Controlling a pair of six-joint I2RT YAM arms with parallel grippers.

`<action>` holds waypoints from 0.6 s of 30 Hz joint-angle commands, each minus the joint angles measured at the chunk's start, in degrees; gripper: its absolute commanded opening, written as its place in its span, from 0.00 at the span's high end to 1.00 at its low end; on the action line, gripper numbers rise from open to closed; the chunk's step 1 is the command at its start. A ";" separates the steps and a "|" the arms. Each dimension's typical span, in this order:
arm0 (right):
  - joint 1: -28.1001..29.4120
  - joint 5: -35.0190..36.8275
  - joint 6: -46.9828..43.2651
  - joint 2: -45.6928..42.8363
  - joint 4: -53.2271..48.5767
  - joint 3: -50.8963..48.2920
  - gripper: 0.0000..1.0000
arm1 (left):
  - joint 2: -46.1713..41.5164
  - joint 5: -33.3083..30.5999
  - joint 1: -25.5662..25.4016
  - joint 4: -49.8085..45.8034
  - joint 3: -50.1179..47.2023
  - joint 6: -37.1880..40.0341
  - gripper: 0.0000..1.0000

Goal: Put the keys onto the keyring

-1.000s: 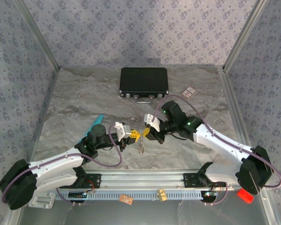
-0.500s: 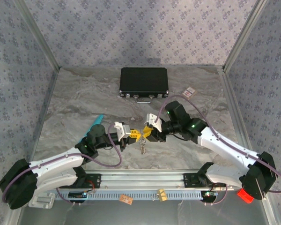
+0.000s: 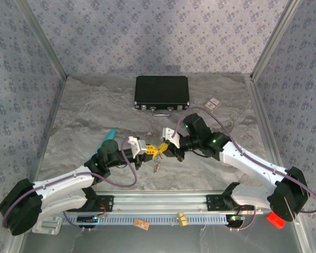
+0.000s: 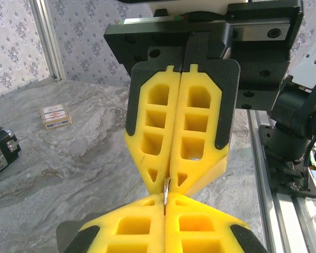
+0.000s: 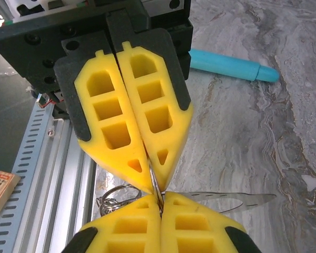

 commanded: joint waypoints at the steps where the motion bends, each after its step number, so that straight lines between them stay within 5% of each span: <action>1: 0.59 1.67 -2.27 0.32 -2.91 2.51 1.00 | -1.36 -1.61 -0.12 -0.05 0.91 1.08 0.78; 8: 2.63 9.91 -10.85 2.97 -16.93 9.82 1.00 | -3.79 -2.50 -0.12 -15.66 5.19 8.68 0.73; 18: 6.69 15.04 -15.27 7.05 -23.79 16.56 1.00 | -2.33 0.13 -0.16 -15.73 6.54 9.49 0.80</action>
